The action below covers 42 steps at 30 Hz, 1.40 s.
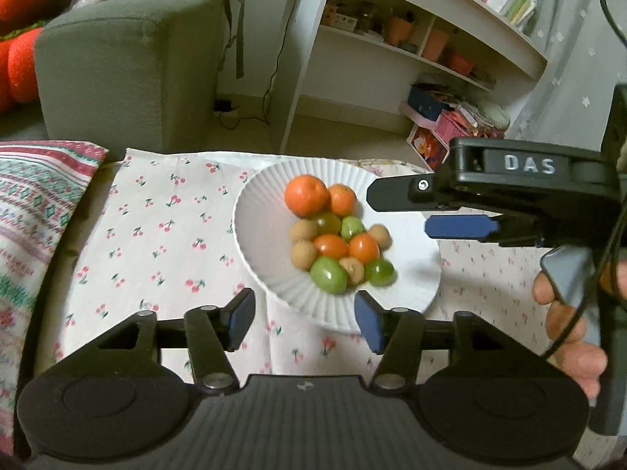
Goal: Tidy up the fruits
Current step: 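Move both open grippers back to the red tomatoes, then grasp a red tomato with each gripper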
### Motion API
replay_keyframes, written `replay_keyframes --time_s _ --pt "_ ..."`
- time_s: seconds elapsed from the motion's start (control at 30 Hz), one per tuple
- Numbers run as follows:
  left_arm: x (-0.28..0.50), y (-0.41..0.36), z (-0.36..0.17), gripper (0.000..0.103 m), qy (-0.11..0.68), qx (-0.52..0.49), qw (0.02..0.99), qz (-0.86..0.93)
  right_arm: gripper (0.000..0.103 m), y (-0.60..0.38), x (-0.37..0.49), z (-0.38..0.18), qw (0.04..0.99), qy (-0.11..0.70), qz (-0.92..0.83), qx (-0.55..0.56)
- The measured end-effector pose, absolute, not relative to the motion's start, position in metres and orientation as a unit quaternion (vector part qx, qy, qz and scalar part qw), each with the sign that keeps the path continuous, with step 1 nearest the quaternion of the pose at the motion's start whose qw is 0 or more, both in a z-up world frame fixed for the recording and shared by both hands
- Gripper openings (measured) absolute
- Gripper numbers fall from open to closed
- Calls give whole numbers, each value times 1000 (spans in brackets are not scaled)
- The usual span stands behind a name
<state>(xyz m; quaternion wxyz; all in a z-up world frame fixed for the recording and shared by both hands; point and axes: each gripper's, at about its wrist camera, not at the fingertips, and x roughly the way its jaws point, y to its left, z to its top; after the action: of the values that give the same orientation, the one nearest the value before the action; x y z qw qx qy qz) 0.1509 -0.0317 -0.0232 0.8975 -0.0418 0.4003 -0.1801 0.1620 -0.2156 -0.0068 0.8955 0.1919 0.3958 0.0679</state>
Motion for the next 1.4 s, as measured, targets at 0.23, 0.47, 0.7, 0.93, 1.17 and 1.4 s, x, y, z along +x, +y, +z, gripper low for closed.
replay_keyframes --time_s 0.23,0.47,0.7,0.93,1.17,1.4 --pt "133 -29 -32 71 402 -24 898 -178 90 -200 132 -7 898 416 57 131" --pt "120 -30 -37 83 397 5 903 -164 100 -193 111 -8 884 440 38 153" --pt "112 -25 -44 89 406 9 899 -161 102 -167 93 -15 872 463 30 157" --pt "101 -19 -49 89 420 8 892 -168 102 -169 94 -28 858 476 27 190" --pt "92 -35 -60 88 433 33 878 -199 102 -175 98 -37 848 486 19 210" --pt "86 -44 -71 87 447 27 860 -244 99 -170 100 -45 846 497 25 191"
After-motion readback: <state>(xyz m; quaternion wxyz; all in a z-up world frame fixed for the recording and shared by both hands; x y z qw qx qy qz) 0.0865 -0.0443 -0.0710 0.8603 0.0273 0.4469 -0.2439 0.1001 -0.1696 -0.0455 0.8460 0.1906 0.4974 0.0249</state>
